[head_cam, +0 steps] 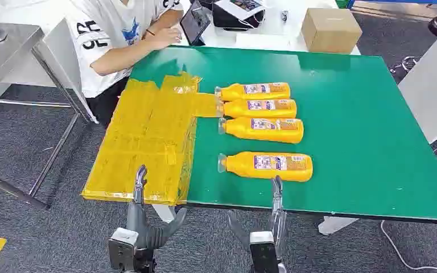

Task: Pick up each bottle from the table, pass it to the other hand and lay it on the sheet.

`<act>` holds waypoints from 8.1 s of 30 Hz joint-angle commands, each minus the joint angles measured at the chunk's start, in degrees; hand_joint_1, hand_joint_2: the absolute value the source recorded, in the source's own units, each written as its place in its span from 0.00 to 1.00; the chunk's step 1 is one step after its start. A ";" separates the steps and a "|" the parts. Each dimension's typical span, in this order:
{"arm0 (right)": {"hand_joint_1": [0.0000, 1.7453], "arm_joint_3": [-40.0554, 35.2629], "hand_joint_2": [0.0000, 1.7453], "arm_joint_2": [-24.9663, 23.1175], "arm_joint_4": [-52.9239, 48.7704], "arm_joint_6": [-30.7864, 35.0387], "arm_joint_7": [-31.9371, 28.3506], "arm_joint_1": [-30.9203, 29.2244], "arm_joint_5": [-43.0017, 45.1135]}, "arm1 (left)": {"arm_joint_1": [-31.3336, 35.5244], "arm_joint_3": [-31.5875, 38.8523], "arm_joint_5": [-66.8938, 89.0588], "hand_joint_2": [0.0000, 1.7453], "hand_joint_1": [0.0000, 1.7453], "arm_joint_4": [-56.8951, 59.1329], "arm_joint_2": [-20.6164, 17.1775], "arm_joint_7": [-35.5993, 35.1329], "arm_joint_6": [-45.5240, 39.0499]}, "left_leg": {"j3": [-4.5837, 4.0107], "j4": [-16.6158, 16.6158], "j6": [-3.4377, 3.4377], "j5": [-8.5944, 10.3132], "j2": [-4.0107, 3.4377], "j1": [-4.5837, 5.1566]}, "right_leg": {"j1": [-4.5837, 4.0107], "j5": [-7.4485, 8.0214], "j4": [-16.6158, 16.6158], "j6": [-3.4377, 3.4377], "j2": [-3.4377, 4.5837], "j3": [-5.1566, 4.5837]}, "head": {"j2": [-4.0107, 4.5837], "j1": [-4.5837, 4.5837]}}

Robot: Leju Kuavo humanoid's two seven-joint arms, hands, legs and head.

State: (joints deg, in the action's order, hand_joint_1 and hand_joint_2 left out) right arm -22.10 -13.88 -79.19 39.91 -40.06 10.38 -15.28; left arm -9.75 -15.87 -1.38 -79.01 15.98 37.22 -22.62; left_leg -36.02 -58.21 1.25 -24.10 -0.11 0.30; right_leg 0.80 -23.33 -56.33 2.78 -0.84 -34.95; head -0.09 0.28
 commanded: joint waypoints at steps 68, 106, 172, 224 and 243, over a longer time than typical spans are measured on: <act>0.00 12.36 1.00 9.86 22.26 -16.06 16.71 -35.05 -16.15 | 24.90 8.01 6.16 1.00 0.00 20.01 -0.04 0.32 8.61 | 0.26 0.08 -0.01 0.33 -0.05 -0.02 | -0.03 0.40 0.07 -0.13 0.09 0.31 | 0.00 -0.02; 0.00 -12.65 1.00 34.98 26.75 -57.02 28.40 -45.02 -9.26 | 27.53 11.91 9.15 1.00 0.00 29.39 0.22 2.78 9.34 | -0.19 -0.05 0.04 0.35 0.16 0.06 | 0.03 0.38 -0.04 -0.08 -0.10 -0.06 | 0.00 0.00; 1.00 16.17 1.00 4.93 -8.53 0.09 3.17 -19.27 -16.59 | 23.00 7.65 -5.15 1.00 0.00 20.75 1.92 -4.44 21.77 | 0.27 -0.06 -0.14 0.00 -0.17 -0.18 | -0.19 0.16 -0.12 -0.21 0.32 0.26 | 0.00 0.02; 1.00 -12.35 1.00 0.16 35.29 -10.16 0.06 -20.73 -20.32 | 23.17 -6.14 -26.14 1.00 0.00 20.18 -1.93 -15.02 42.25 | 0.12 0.04 -0.10 0.02 -0.25 -0.13 | -0.14 0.14 0.00 -0.09 0.33 0.11 | 0.00 -0.02; 1.00 -14.58 1.00 -0.32 38.23 -11.92 0.06 -20.65 -20.83 | 23.07 -4.84 -25.73 1.00 0.18 19.46 -1.41 -14.27 41.74 | 0.07 -0.01 -0.11 0.01 -0.18 -0.15 | -0.16 0.10 -0.03 -0.09 0.22 0.05 | 0.00 0.04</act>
State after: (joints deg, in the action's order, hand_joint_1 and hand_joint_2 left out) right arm -30.93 -13.16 -47.08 29.88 -39.82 -10.46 -35.06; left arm 9.38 -17.66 -28.24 -61.83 13.77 22.49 19.34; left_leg -36.13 -58.24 1.21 -24.02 -0.47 0.22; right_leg 0.70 -23.12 -56.38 2.77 -0.49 -35.14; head -0.09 0.33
